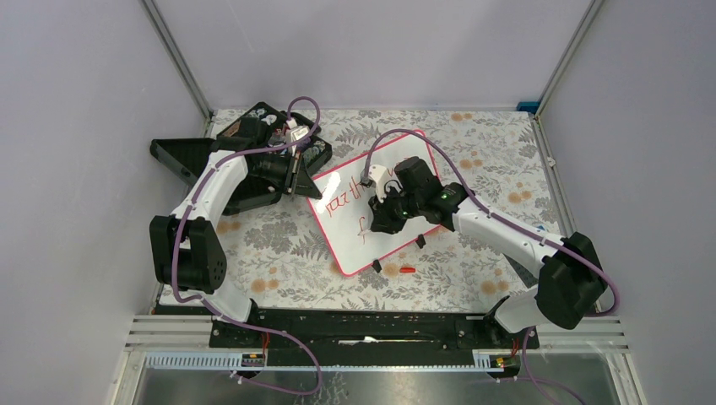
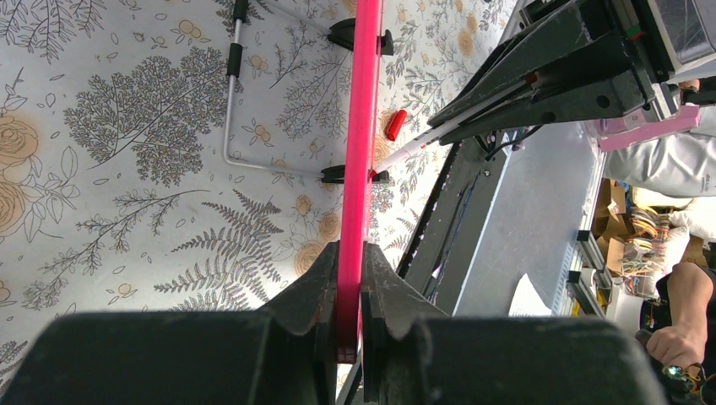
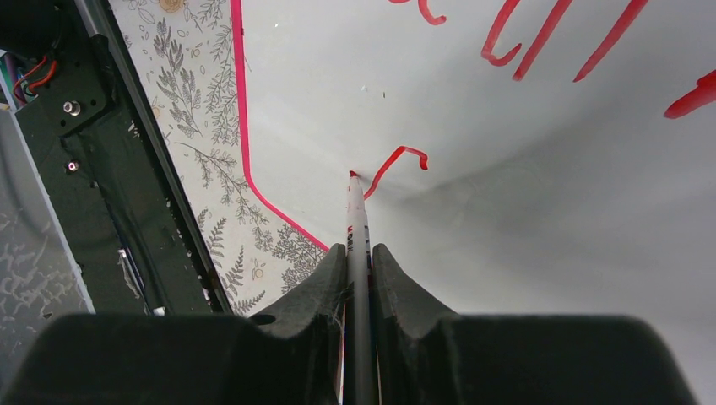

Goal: Write a sentence on the whiteboard

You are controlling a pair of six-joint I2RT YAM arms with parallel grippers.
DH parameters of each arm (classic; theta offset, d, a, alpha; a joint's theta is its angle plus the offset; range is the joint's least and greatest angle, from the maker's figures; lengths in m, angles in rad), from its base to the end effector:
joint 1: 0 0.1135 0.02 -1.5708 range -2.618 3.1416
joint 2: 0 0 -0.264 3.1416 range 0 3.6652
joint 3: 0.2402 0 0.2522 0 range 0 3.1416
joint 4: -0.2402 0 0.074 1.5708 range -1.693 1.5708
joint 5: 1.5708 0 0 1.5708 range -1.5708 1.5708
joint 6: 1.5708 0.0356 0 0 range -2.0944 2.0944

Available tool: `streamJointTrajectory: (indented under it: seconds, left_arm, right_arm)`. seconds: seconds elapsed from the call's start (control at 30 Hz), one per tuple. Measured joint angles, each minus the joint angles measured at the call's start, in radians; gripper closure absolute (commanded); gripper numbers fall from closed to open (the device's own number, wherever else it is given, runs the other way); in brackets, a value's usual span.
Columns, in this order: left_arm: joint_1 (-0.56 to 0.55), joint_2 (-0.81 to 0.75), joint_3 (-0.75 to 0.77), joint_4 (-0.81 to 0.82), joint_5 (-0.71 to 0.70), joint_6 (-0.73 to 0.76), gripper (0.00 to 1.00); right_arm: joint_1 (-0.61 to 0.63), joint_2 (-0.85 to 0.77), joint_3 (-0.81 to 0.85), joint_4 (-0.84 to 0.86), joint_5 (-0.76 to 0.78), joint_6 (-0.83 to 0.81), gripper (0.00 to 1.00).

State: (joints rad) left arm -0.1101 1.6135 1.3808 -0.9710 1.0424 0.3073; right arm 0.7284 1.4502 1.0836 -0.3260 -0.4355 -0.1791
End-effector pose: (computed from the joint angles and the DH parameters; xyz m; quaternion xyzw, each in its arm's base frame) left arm 0.3112 -0.0653 0.2933 0.2656 0.8153 -0.4716 0.2057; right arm 0.2290 0.2244 0.2759 -0.4699 0.7541 0.3008 0.3465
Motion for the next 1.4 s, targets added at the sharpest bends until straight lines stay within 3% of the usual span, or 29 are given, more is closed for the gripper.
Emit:
streamJointTrajectory:
  seconds: [0.5, 0.87, 1.4]
  left_arm:
    - [0.0, 0.0, 0.0, 0.0, 0.0, 0.0, 1.0]
    - [0.0, 0.0, 0.0, 0.0, 0.0, 0.0, 1.0]
    - [0.0, 0.0, 0.0, 0.0, 0.0, 0.0, 1.0]
  right_arm:
    - [-0.067, -0.028, 0.0, -0.035, -0.004, -0.03, 1.0]
    - [-0.153, -0.062, 0.002, -0.058, -0.127, -0.033, 1.0]
    - [-0.158, -0.026, 0.013, -0.057, -0.07, -0.025, 1.0]
